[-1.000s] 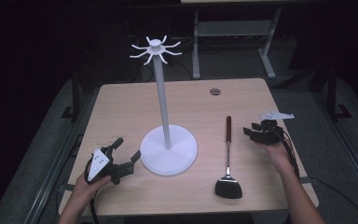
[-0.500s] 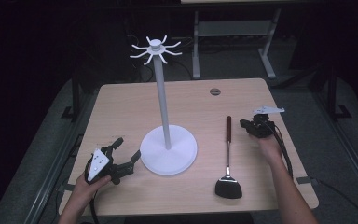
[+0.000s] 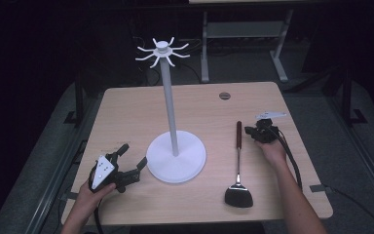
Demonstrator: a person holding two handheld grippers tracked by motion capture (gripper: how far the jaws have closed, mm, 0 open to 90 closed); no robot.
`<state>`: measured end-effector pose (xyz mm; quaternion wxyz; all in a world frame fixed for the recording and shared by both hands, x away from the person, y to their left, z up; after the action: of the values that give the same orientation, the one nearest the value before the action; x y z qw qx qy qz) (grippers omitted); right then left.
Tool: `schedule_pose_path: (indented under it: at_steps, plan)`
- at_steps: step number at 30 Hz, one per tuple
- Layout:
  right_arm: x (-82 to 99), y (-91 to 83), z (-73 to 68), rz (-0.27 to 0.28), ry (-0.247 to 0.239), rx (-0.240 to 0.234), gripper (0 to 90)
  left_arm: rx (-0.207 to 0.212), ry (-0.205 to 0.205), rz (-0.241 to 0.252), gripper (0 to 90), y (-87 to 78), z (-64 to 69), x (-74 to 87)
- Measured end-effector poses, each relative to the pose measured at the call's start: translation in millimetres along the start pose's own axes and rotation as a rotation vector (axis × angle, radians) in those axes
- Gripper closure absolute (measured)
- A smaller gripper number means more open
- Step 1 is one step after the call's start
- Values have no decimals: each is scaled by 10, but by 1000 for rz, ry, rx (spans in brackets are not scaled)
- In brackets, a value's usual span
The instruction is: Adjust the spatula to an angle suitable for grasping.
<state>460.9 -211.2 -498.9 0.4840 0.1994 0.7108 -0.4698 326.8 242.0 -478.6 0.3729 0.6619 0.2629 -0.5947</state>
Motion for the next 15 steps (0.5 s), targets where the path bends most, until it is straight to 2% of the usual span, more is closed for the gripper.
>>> schedule_pose_path:
  at_steps: [9,15]
  plan:
    - [55,64,-72,-33,5,-39,895,-1,-2,2,127,0,0,0]
    - [56,87,-112,-37,-8,-55,895,-1,-3,1,127,0,0,0]
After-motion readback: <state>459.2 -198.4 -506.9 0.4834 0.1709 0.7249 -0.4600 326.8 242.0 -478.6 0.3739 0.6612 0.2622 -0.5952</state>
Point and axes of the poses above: each handheld gripper's, and its own axes: y roughly forward along the jaws, x roughly out of its underside, z roughly to its right, the point moved 5 cm from there along y, roughly forward along the jaws, and after that the axes turned 11 degrees about z, right-handed, at the moved point
